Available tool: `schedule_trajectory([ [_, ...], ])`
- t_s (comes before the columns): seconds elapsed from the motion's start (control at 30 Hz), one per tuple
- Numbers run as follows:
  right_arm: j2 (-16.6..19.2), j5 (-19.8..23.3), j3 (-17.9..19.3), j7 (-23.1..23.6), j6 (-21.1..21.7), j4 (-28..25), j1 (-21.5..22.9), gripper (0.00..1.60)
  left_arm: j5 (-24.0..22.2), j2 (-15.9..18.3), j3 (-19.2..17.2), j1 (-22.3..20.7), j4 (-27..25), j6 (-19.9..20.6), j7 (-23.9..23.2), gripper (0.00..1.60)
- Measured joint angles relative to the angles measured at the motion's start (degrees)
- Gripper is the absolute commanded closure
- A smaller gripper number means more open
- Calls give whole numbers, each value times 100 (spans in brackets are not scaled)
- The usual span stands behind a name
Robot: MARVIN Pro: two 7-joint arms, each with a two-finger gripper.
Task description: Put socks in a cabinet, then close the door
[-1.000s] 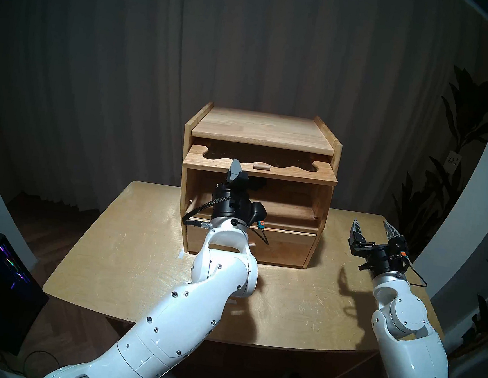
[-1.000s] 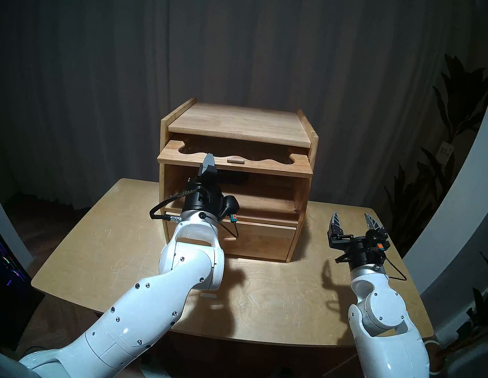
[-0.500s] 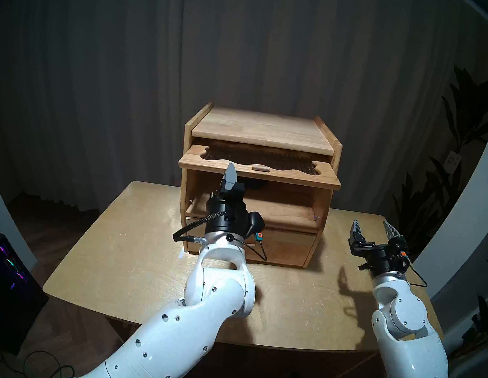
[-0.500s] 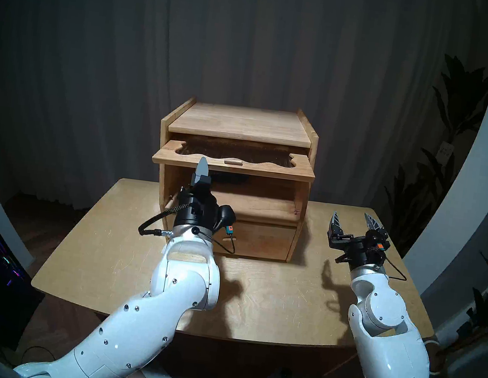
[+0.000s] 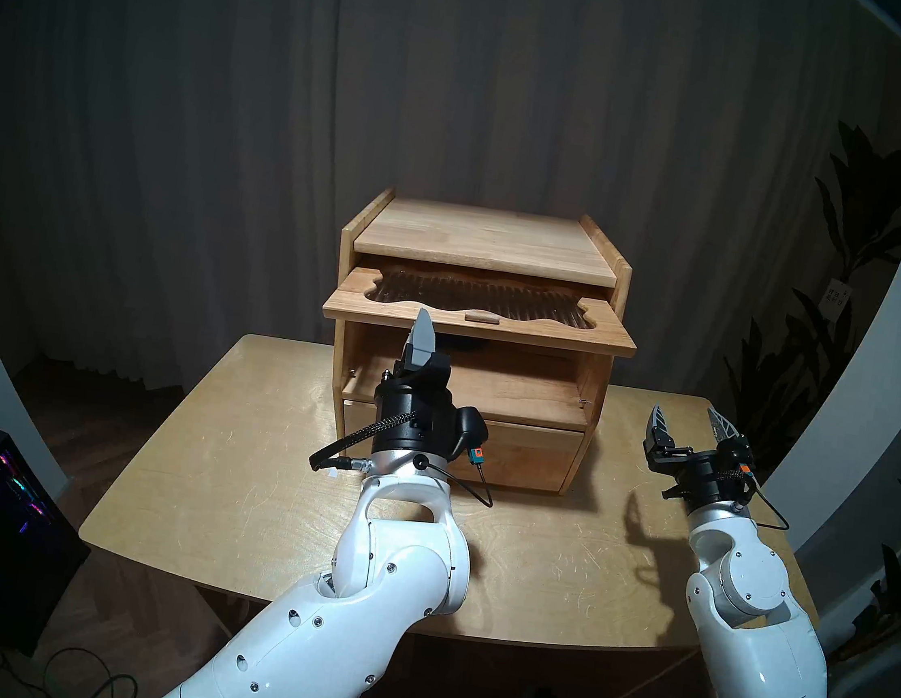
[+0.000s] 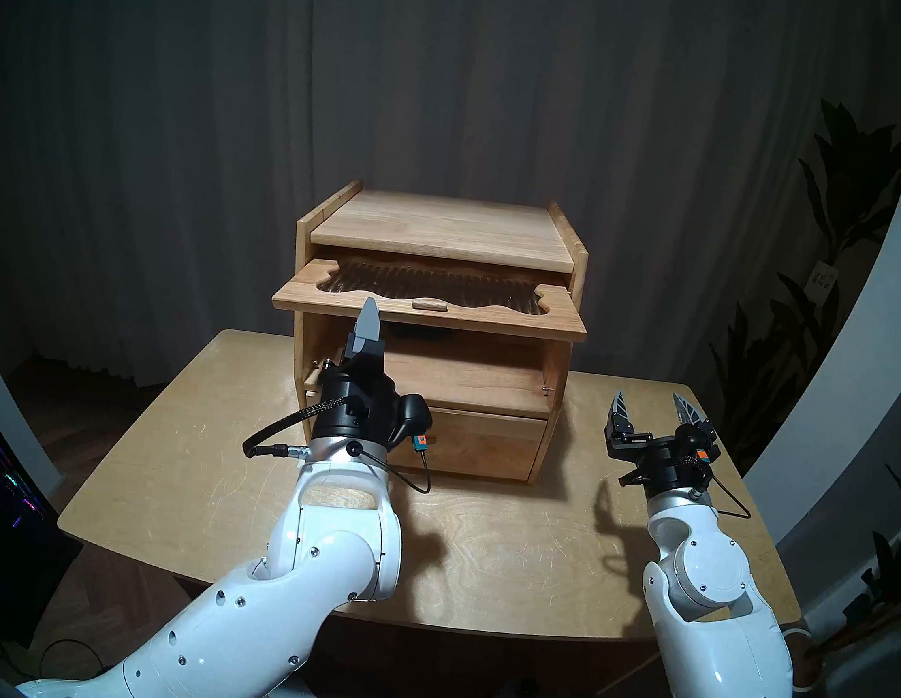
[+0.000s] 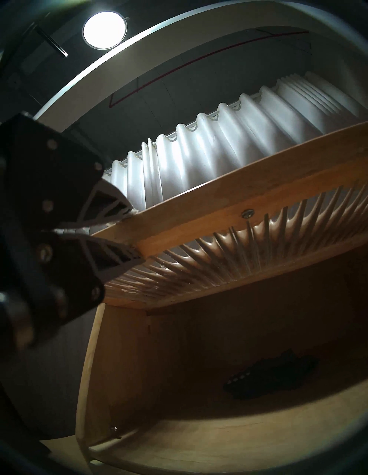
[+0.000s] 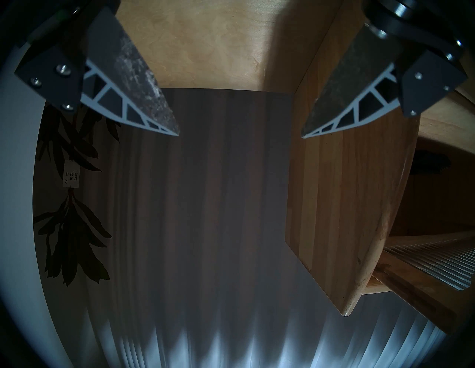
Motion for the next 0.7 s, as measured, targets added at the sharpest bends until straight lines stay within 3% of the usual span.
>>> schedule_trajectory([
  [0.4,-2,-1,1,4,0,1,0,0,-199,697,844,125,-568,551,-124,160],
  [0.6,-3,-1,2,4,0,1,0,0,-116,955,1000,93,-851,883,-245,160],
  [0.7,-3,-1,2,5,0,2,1,0,-328,1115,1131,41,-1085,915,-461,160],
])
